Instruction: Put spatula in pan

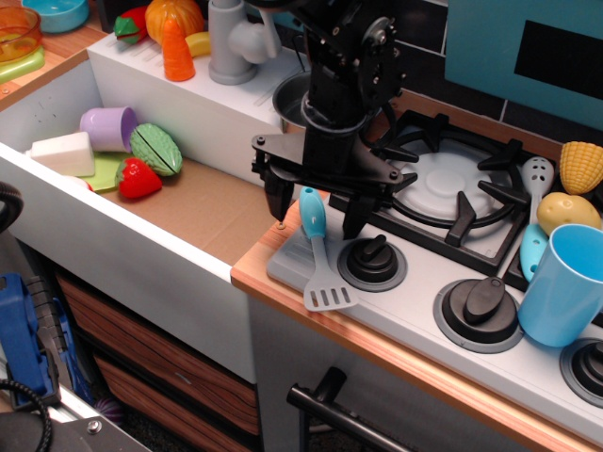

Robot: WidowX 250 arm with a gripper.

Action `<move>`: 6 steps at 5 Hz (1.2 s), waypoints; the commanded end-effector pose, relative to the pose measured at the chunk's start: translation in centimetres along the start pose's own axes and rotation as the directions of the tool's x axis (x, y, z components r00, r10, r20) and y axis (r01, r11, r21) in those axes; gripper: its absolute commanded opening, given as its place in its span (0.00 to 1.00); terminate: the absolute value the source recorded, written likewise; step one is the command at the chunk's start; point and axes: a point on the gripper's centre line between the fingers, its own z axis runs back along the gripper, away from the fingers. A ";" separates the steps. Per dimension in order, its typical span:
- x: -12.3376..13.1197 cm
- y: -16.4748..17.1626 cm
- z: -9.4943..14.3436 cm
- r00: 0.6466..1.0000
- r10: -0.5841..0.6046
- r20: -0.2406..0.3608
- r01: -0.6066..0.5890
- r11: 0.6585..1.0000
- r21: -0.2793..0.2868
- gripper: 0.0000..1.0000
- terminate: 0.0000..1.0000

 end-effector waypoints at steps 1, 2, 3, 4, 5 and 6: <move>2.0 -0.7 0.5 0.999 0.020 0.044 -0.018 0.999 -0.033 1.00 0.00; 1.7 -0.8 0.1 0.999 0.024 0.048 -0.022 0.999 -0.049 0.00 0.00; 1.4 -0.4 0.5 0.999 0.014 0.037 -0.013 0.999 -0.045 0.00 0.00; 1.8 1.0 2.3 0.999 -0.031 -0.010 0.031 0.999 -0.033 0.00 0.00; 3.2 2.1 3.7 0.995 -0.088 -0.039 0.088 0.996 -0.014 0.00 0.00; 6.4 3.1 4.5 0.985 -0.159 -0.066 0.159 0.987 -0.005 0.00 0.00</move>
